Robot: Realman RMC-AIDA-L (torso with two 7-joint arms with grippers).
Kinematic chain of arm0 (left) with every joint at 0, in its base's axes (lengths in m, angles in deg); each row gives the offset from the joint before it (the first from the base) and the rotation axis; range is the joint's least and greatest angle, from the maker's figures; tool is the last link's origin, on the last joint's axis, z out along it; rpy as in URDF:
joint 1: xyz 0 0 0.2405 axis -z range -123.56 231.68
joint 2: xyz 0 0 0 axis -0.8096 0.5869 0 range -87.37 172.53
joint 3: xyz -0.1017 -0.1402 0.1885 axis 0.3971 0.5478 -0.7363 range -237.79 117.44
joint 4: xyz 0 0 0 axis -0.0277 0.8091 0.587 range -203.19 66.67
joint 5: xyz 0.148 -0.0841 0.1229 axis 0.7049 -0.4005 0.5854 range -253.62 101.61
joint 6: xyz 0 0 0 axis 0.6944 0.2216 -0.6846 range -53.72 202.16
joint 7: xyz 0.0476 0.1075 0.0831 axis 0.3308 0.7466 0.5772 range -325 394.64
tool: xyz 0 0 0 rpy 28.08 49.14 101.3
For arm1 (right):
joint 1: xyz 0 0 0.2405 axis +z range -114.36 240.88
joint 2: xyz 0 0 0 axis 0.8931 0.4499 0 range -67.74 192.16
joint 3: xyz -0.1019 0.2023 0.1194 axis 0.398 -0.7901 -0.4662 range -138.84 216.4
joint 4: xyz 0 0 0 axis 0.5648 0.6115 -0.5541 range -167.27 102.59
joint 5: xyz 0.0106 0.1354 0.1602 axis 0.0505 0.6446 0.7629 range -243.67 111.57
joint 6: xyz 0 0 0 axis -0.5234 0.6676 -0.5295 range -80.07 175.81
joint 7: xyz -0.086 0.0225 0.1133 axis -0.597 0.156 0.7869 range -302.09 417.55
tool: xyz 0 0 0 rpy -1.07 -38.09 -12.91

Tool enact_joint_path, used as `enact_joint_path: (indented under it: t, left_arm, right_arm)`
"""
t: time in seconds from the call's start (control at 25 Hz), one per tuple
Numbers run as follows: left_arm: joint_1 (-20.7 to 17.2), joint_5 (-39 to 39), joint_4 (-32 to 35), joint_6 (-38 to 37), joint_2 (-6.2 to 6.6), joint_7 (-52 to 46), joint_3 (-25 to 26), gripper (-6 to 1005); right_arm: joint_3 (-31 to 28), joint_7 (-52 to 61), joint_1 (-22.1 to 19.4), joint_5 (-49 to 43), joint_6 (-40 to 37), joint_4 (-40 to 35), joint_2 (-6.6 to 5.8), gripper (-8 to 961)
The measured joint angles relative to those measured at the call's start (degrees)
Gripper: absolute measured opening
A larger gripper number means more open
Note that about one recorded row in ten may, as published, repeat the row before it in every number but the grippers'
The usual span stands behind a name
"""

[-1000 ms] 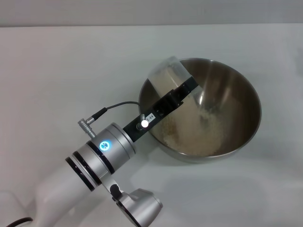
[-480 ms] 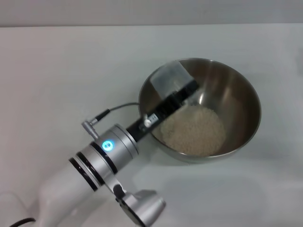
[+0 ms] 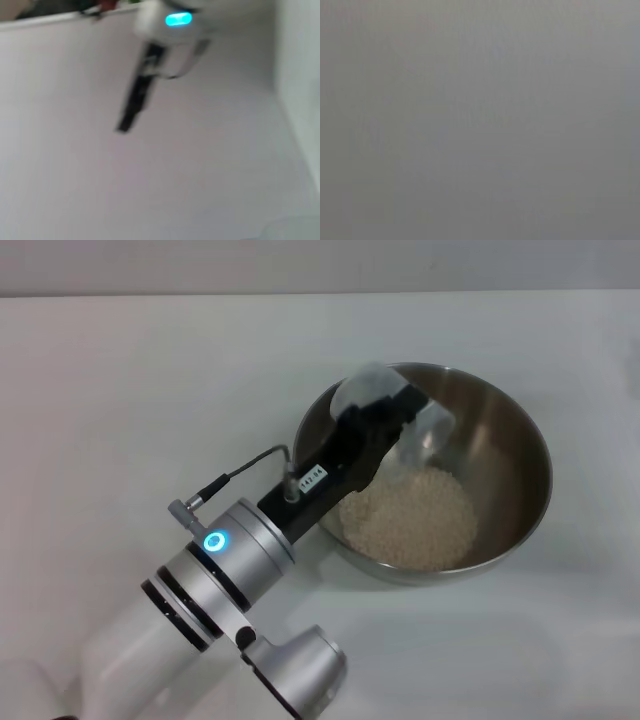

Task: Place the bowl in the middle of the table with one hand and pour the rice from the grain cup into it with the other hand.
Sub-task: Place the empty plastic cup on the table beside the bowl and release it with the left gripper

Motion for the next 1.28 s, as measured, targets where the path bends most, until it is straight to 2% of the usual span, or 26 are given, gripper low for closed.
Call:
enact_joint_path:
  t: [0.16, 0.32, 0.48, 0.6, 0.76, 0.8, 0.88, 1.0, 1.08, 1.28]
  left_arm:
    - [-1.1, -0.1, -1.2, -5.3, -0.01, -14.7, 1.5, 107]
    - [-2.7, -0.1, -1.6, -8.6, -0.01, -30.2, 6.6, 111]
    - [-4.4, -0.8, -1.0, -7.4, -0.01, -44.7, 12.1, 115]
    - [-4.6, -4.7, -0.1, -4.5, 0.0, -53.6, 14.4, 118]
    - [-4.1, -10.0, 0.5, -0.1, 0.04, -59.0, 15.1, 122]
    - [-3.6, -14.0, 1.0, 4.1, 0.07, -61.8, 15.6, 123]
    - [-3.4, -16.3, 1.4, 6.9, 0.08, -63.6, 15.9, 125]
    - [-3.4, -16.3, 1.4, 6.9, 0.08, -63.6, 15.9, 128]
    - [-2.8, -19.2, 3.6, 11.8, 0.09, -69.7, 16.2, 130]
    - [-2.8, -19.2, 6.1, 13.1, 0.02, -74.6, 15.9, 135]
  right_arm:
    - [-0.1, 0.3, 0.1, 0.0, 0.0, 0.4, -0.04, 492]
    - [-0.1, 2.0, 0.2, 0.0, 0.1, 1.2, -0.12, 492]
    - [-0.1, 2.3, 0.2, 0.0, 0.1, 1.3, -0.12, 492]
    - [0.1, 2.3, 0.2, 0.0, -0.1, 1.3, -0.05, 492]
    - [0.2, 2.4, -0.1, 0.0, -0.4, 1.2, 0.14, 492]
    - [0.3, 2.4, -0.1, 0.0, -0.4, 1.2, 0.2, 492]
    - [0.3, 2.4, -0.2, 0.0, -0.4, 1.2, 0.26, 492]
    - [0.3, 2.4, -0.3, 0.0, -0.4, 1.3, 0.29, 492]
    - [0.4, 2.4, -0.3, 0.0, -0.3, 1.3, 0.3, 492]
    - [0.4, 2.4, -0.4, 0.0, 0.0, 1.3, 0.32, 492]
